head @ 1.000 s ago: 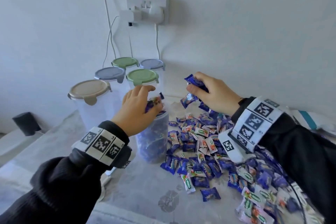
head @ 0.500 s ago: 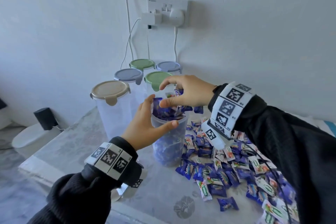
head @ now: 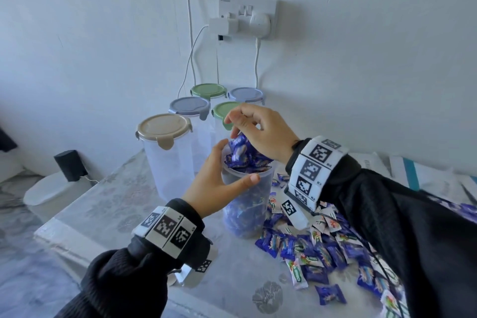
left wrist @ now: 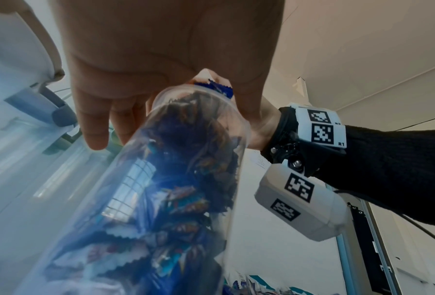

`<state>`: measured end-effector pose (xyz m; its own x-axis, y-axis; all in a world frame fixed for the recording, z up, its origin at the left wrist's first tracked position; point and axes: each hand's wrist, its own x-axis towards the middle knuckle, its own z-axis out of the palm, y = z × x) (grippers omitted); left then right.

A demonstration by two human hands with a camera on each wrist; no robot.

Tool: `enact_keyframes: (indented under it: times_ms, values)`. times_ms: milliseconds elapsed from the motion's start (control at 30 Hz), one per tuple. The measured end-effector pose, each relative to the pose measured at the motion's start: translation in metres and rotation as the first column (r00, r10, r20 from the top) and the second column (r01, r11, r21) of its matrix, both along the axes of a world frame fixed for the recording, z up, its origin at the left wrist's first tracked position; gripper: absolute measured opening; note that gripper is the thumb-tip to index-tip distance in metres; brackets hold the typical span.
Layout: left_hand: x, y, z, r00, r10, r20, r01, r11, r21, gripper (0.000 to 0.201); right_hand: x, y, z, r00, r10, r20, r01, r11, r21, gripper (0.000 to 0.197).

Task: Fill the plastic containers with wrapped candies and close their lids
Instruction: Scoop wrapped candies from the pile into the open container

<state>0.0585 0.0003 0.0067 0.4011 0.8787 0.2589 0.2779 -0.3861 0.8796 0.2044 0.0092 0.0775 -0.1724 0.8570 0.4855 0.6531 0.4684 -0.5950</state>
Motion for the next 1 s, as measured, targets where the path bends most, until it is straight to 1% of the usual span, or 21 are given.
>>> enact_keyframes:
  times_ms: [67,200,267,300,367,400,433,467,533,667,767,833,867,933,967,1000]
  values:
    - [0.000,0.001,0.001,1.000,-0.013,0.022,0.013,1.000,-0.008,0.096,0.005,-0.002,0.002,0.999,0.018,0.047,-0.018,1.000,-0.006,0.030]
    - [0.000,0.003,-0.003,1.000,0.004,0.018,-0.004,1.000,-0.010,0.110,0.016,-0.008,0.012,0.986,0.008,0.166,-0.008,1.000,0.003,0.016]
    - [0.001,0.002,-0.003,1.000,0.001,0.009,-0.001,1.000,-0.023,0.111,0.021,-0.011,0.016,0.977,0.019,0.214,-0.015,1.000,-0.021,0.012]
    - [0.001,0.002,-0.002,1.000,0.001,0.013,-0.001,1.000,-0.030,0.107,0.023,-0.013,0.017,0.969,0.047,0.241,-0.032,0.997,-0.068,0.014]
    - [0.002,0.001,-0.001,0.999,-0.014,0.043,0.015,0.999,-0.032,0.092,0.026,-0.016,0.016,0.947,0.139,0.289,-0.078,0.974,-0.214,0.026]
    - [0.002,0.000,0.000,0.998,-0.020,0.058,0.022,0.999,-0.037,0.094,0.027,-0.017,0.015,0.930,0.180,0.319,-0.093,0.959,-0.269,0.032]
    - [0.002,-0.001,0.000,0.998,-0.021,0.065,0.024,0.999,-0.048,0.101,0.027,-0.018,0.012,0.913,0.206,0.352,-0.100,0.950,-0.297,0.035]
    - [0.002,-0.002,0.000,0.998,-0.019,0.065,0.022,0.998,-0.059,0.107,0.027,-0.018,0.011,0.902,0.218,0.373,-0.102,0.947,-0.305,0.036]
    - [0.002,-0.003,-0.001,0.997,-0.020,0.074,0.024,0.998,-0.062,0.112,0.027,-0.017,0.008,0.900,0.225,0.372,-0.108,0.944,-0.311,0.033]
    - [0.003,-0.002,-0.004,0.997,-0.020,0.077,0.025,0.997,-0.074,0.111,0.023,-0.015,0.003,0.877,0.250,0.409,-0.116,0.938,-0.326,0.023]
    - [0.002,-0.003,-0.005,0.997,-0.016,0.069,0.021,0.997,-0.071,0.109,0.018,-0.014,0.002,0.878,0.230,0.420,-0.083,0.936,-0.342,0.020]
    - [0.001,-0.003,-0.005,0.998,-0.017,0.064,0.021,0.998,-0.060,0.109,0.015,-0.014,0.001,0.900,0.196,0.388,-0.059,0.939,-0.338,0.019]
    - [0.001,-0.003,-0.005,0.998,-0.020,0.061,0.023,0.998,-0.055,0.109,0.015,-0.014,-0.001,0.925,0.178,0.335,-0.062,0.942,-0.329,0.019]
    - [0.001,-0.004,-0.004,0.998,-0.030,0.054,0.033,0.998,-0.046,0.106,0.016,-0.017,-0.004,0.980,0.161,0.121,-0.114,0.940,-0.322,0.016]
    - [0.000,-0.003,-0.006,0.998,-0.041,0.054,0.043,0.998,-0.037,0.103,0.017,-0.018,-0.005,0.987,0.160,-0.005,-0.153,0.935,-0.319,0.016]
    - [0.000,-0.003,-0.007,0.997,-0.049,0.052,0.051,0.998,-0.029,0.102,0.020,-0.020,-0.006,0.983,0.158,-0.093,-0.180,0.934,-0.310,0.016]
